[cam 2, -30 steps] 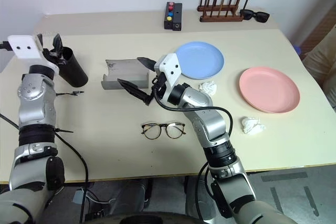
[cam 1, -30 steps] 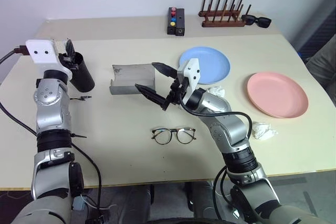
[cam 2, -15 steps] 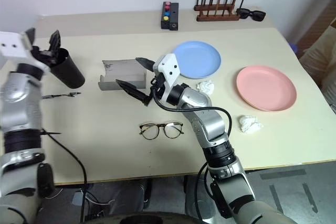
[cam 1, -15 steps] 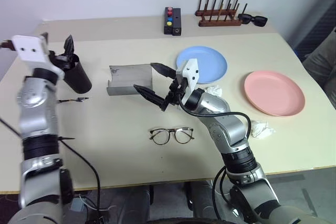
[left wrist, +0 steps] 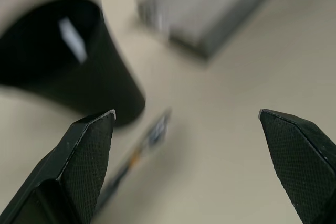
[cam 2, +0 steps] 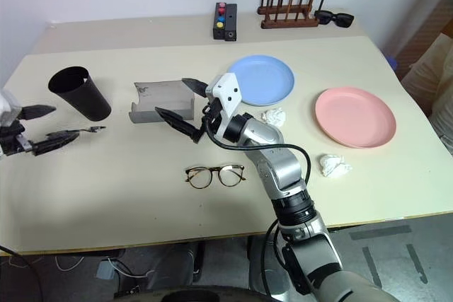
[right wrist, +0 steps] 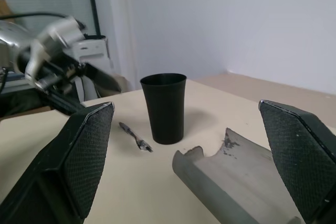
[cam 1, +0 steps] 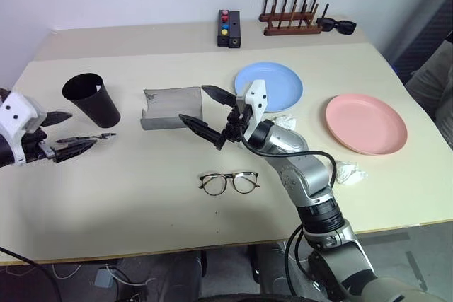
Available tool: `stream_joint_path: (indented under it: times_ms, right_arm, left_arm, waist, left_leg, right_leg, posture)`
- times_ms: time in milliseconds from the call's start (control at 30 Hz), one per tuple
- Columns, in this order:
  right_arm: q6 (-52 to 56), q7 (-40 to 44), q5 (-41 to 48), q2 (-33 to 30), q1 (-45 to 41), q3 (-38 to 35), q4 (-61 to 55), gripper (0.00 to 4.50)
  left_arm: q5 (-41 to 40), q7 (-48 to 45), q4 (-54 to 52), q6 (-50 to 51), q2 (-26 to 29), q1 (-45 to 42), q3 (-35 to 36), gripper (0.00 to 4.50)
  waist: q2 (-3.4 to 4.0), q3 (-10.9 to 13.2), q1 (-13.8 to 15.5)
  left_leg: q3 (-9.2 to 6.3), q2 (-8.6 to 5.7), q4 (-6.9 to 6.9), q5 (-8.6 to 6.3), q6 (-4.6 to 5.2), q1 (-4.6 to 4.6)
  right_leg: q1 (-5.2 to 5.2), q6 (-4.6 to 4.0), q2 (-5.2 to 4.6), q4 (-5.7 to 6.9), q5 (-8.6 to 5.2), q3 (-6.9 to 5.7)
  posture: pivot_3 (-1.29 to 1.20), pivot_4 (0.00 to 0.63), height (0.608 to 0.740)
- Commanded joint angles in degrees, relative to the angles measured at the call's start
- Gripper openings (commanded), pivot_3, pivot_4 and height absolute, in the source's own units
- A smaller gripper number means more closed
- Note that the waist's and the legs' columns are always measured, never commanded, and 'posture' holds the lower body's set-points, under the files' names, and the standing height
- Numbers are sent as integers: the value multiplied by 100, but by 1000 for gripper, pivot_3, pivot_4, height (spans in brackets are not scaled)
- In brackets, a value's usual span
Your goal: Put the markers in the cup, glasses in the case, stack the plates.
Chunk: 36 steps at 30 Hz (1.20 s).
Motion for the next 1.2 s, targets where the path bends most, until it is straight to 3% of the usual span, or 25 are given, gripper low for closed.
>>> stream_joint_path:
  times_ms: [33, 367, 800, 900, 1100, 1200]
  right_arm:
    - [-148, 41, 41, 84, -108, -6, -71, 4500]
    - [-167, -16, -2, 51, -34, -34, -132, 4500]
    - [-194, -73, -45, 42, -30, -43, -132, 4500]
    - [-197, -80, -52, 43, -25, -42, -135, 4500]
    - [-203, -58, -51, 47, -24, -32, -119, 4500]
    - [-205, -43, -47, 52, -27, -20, -109, 4500]
  left_arm:
    - [688, -153, 962, -530, 132, -700, -566, 4473]
    - [1972, -620, 3763, -1322, -503, -2970, -1880, 4473]
    - [2714, -652, 5019, -1526, -967, -3704, -2271, 4473]
    - [2700, -805, 4991, -1518, -999, -3678, -2251, 3712]
    - [2655, -851, 4983, -1622, -959, -3517, -2134, 828]
    - [2632, -882, 4934, -1689, -936, -3427, -2094, 828]
  waist:
    - [-2, -1, 21]
    - [-9, -4, 29]
    - [-12, -5, 22]
    - [-10, -6, 22]
    - [-10, -7, 24]
    - [-10, -7, 22]
  left_leg:
    - [0, 1, -1, 0, 0, 0]
    - [0, 2, 4, 1, 1, -1]
    - [-1, 4, 7, 1, 1, 0]
    - [-1, 4, 8, 1, 1, 2]
    - [-2, 8, 11, 1, 2, 6]
    - [-2, 16, 13, 1, 2, 6]
  right_leg:
    - [-1, 5, 2, -1, 3, 0]
    - [-4, 20, 6, 21, 10, 0]
    - [-11, 23, 7, 40, 9, 0]
    - [-10, 22, 7, 42, 9, 0]
    - [-9, 22, 11, 48, 9, 0]
    - [-9, 22, 18, 48, 9, 1]
  posture:
    - [0, 150, 739]
    - [0, 150, 739]
    - [0, 150, 739]
    - [0, 150, 739]
    - [0, 150, 739]
    - [0, 150, 739]
